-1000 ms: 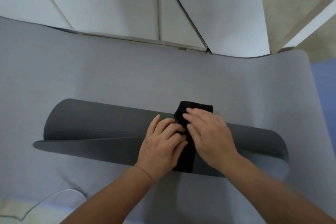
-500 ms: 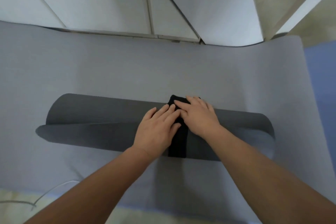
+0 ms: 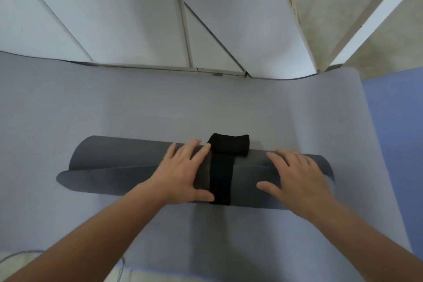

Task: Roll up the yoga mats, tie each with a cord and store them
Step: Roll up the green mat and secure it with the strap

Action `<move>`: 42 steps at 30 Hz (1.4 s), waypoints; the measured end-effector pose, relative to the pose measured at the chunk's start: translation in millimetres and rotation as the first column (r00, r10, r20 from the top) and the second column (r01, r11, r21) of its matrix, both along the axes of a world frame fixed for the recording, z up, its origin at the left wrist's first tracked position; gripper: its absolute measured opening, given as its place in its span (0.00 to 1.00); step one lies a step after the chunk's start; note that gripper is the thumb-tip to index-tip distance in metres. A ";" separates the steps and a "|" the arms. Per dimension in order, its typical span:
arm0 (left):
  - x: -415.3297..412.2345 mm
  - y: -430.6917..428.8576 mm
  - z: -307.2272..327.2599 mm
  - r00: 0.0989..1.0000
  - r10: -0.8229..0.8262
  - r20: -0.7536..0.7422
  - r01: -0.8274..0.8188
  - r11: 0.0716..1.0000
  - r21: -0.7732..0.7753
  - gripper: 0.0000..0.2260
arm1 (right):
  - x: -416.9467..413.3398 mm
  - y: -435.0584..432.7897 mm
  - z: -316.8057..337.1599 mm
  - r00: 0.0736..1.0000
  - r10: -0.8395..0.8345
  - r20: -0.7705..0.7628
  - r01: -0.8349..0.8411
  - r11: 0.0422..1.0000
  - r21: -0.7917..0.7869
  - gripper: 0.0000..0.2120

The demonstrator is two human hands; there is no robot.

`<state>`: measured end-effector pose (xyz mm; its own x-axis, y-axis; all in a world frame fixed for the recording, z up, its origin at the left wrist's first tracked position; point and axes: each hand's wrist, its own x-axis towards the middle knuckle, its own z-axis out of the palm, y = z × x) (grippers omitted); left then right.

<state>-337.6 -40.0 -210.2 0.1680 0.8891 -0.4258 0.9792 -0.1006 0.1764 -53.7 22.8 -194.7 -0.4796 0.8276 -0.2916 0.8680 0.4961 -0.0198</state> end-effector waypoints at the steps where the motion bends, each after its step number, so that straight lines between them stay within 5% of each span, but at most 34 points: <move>1: -9.8 -1.2 -0.8 0.997 -0.006 -0.075 0.005 1.000 -0.015 0.58 | 3.6 -4.8 -5.6 0.998 0.002 -0.062 0.003 0.996 0.087 0.40; 6: -36.8 0.5 -8.3 0.983 -0.064 -0.174 0.073 0.996 0.043 0.58 | 5.6 -6.4 -17.4 0.955 -0.138 -0.264 0.180 0.974 0.140 0.23; 10: -43.6 2.0 -23.3 0.980 -0.135 -0.149 0.169 0.955 0.244 0.51 | 14.5 -1.7 -24.9 0.891 -0.295 -0.346 0.282 0.955 -0.088 0.16; 13: -44.7 8.1 -24.8 0.983 -0.126 -0.135 0.157 0.953 0.257 0.49 | 9.7 1.3 -18.5 0.872 -0.356 -0.336 0.325 0.934 -0.147 0.14; 17: -37.5 13.9 -13.5 0.977 -0.094 -0.192 0.130 0.974 0.185 0.50 | -27.2 -20.0 4.4 0.909 -0.225 -0.350 0.313 0.925 0.216 0.12; 21: -26.6 1.5 -7.4 0.956 -0.082 -0.280 0.134 0.976 0.171 0.49 | -89.3 -31.7 15.8 0.834 -0.491 -0.251 0.455 0.870 -0.191 0.19; 24: -25.0 0.4 -7.9 0.958 -0.042 -0.282 0.096 0.979 0.182 0.48 | -117.8 -27.6 11.0 0.811 -0.543 -0.219 0.492 0.834 -0.250 0.17; 29: -26.8 -2.1 -13.2 0.977 -0.019 -0.212 0.060 0.981 0.186 0.46 | -120.5 -13.6 6.5 0.520 -0.786 -0.334 0.629 0.617 -0.473 0.17; 33: -26.8 -6.3 -15.7 0.978 -0.012 -0.208 0.051 0.982 0.182 0.46 | -135.0 -8.0 6.6 0.441 -0.848 -0.295 0.633 0.526 -0.568 0.14; 38: -30.3 -1.7 -16.2 0.984 -0.007 -0.180 0.038 0.985 0.168 0.46 | -150.1 -10.4 1.4 0.479 -0.826 -0.297 0.586 0.553 -0.592 0.11; 42: -35.5 2.2 -20.6 0.990 -0.010 -0.140 0.035 0.984 0.174 0.46 | -122.1 -11.8 9.7 0.651 -0.685 -0.326 0.573 0.725 -0.382 0.15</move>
